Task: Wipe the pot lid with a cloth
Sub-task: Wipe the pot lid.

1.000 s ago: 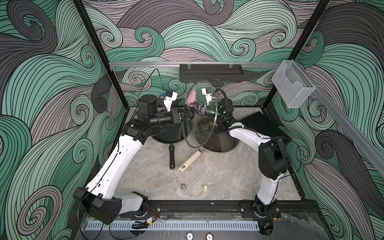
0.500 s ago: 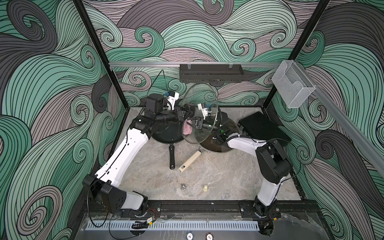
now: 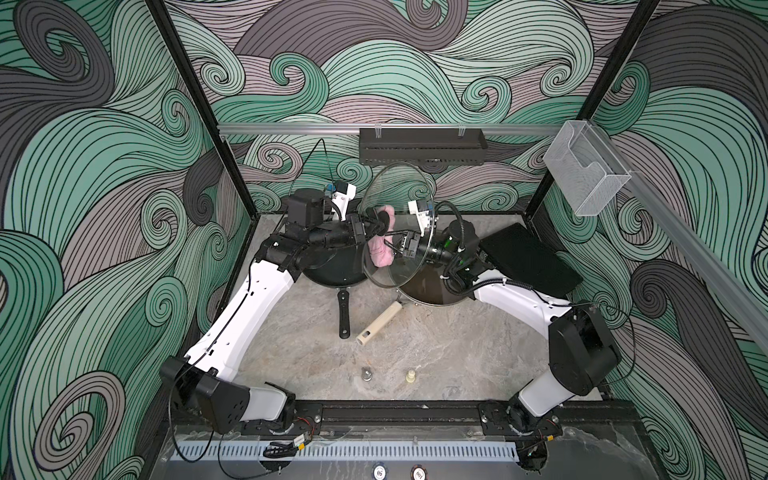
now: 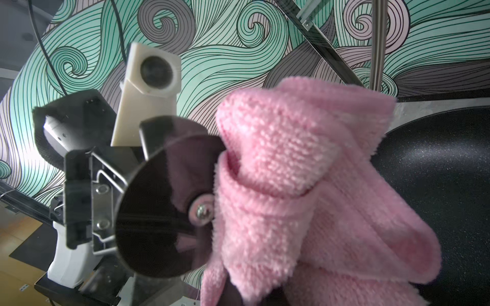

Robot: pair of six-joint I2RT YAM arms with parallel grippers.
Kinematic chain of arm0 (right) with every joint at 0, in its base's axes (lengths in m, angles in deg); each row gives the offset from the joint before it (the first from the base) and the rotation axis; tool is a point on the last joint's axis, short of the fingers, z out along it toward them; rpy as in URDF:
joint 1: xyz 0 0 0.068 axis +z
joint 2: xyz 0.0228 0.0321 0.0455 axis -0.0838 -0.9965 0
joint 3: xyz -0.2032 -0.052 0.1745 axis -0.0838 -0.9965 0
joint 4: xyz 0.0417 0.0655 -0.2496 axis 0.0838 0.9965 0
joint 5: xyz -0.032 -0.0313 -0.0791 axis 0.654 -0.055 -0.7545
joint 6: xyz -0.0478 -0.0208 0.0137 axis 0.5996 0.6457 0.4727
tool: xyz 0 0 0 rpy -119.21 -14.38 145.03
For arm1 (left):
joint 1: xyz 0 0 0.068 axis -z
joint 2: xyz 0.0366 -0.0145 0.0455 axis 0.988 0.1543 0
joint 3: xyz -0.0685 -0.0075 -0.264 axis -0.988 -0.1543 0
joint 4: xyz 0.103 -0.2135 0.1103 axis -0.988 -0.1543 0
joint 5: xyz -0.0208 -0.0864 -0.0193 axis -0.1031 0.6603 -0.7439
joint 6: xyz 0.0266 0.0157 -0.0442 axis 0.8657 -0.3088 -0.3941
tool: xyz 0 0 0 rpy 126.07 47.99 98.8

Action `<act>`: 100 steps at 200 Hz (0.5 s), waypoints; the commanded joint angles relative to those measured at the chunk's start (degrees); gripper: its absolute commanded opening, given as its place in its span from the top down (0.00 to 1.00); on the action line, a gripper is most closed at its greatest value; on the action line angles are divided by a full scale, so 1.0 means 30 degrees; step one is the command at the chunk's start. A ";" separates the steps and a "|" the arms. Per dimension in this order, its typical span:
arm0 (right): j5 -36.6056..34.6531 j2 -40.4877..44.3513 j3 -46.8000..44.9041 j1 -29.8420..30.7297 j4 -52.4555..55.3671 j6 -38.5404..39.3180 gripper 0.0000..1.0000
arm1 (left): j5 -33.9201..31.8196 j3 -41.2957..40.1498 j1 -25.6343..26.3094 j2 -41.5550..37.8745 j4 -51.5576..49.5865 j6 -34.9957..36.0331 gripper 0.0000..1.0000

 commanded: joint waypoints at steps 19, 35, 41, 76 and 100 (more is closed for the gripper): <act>0.0449 -0.0534 0.2578 -0.0629 -0.0025 0.0720 1.00 | 0.2492 0.0219 0.0111 -0.1666 0.2253 -0.0114 1.00; 0.0618 -0.1142 0.3517 -0.0802 0.0205 0.0901 1.00 | 0.2953 0.0090 0.0108 -0.1934 0.2290 -0.0201 1.00; 0.0637 -0.1377 0.3888 -0.0814 0.0380 0.1064 1.00 | 0.3161 0.0069 0.0108 -0.2019 0.2313 -0.0259 1.00; 0.0781 -0.3051 0.6309 -0.0831 0.1649 0.1871 1.00 | 0.4366 0.0115 0.0108 -0.2092 0.2698 -0.0649 1.00; 0.0927 -0.3990 0.6996 -0.0796 0.1303 0.1447 1.00 | 0.4479 0.0225 0.0108 -0.2061 0.3163 -0.0920 1.00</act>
